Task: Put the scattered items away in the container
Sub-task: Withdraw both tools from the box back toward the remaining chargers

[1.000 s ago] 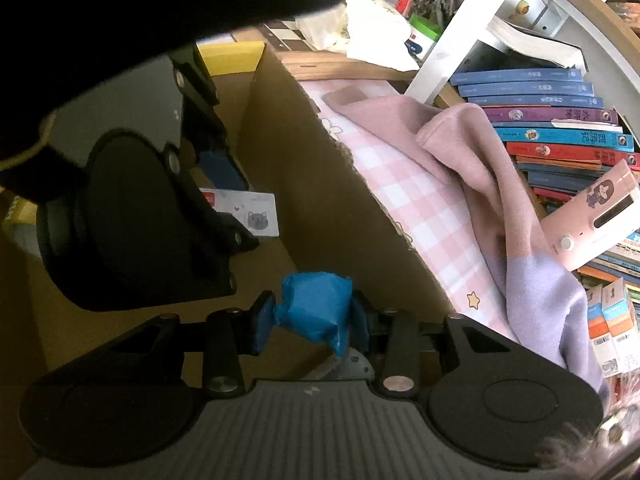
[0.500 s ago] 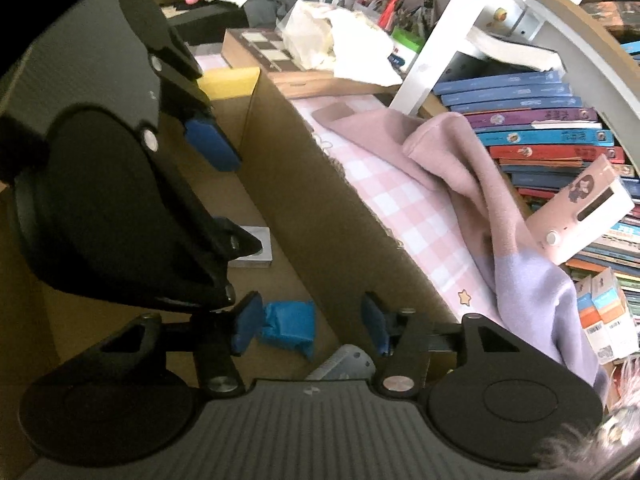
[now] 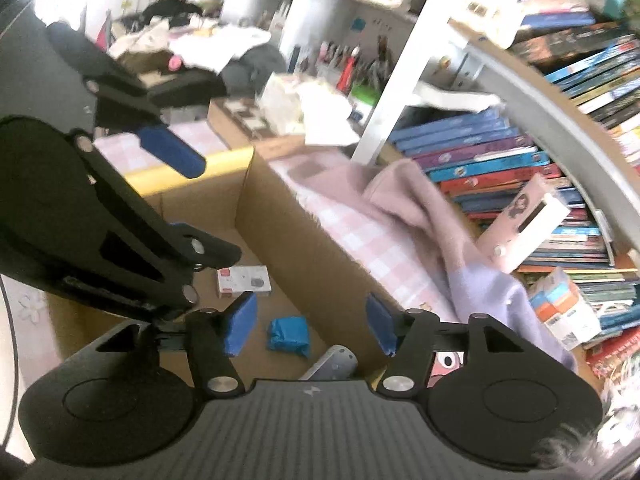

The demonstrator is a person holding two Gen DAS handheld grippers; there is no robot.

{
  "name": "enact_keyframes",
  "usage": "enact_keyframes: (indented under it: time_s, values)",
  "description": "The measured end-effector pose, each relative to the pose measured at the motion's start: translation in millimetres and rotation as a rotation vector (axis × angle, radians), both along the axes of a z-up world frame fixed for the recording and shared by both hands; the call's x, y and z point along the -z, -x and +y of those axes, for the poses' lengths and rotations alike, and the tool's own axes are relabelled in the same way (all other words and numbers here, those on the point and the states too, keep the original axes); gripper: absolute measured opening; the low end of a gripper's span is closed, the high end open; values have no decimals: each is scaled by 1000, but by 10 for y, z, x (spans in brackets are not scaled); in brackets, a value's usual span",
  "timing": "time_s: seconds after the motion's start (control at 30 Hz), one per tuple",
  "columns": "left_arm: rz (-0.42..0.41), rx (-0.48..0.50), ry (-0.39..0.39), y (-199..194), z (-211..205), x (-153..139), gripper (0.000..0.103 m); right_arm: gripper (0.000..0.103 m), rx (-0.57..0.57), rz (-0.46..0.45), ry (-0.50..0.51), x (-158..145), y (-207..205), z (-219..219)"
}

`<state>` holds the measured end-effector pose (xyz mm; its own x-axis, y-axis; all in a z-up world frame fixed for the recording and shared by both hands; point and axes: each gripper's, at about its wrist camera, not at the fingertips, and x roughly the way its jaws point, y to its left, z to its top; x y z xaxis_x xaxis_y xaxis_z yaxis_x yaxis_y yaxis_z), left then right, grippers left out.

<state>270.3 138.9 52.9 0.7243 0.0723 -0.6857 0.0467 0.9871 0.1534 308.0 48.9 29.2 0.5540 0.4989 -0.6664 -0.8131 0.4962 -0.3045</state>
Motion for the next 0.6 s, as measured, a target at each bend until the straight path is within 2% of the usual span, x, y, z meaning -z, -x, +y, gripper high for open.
enact_keyframes:
  time_s: [0.03,0.07,0.1,0.2,0.33,0.5,0.6]
  values:
    - [-17,-2,-4,80,-10,-44,70,66,13,-11,-18,-47,63,-36]
    - [-37,-7,-7,163,-17,-90,72,74,27,-23,-34,-87,123,-75]
    - [-56,-10,-4,242,-19,-134,75,76,40,-33,-48,-128,182,-109]
    - [-104,-12,18,465,-23,-240,81,76,65,-53,-86,-243,388,-201]
    - [-157,-19,30,774,-47,-326,83,76,93,-59,-119,-340,647,-287]
    - [-193,-35,36,1151,-76,-361,92,76,147,-49,-159,-416,960,-406]
    - [-207,-54,40,1349,-72,-383,93,76,179,-57,-180,-431,1172,-495]
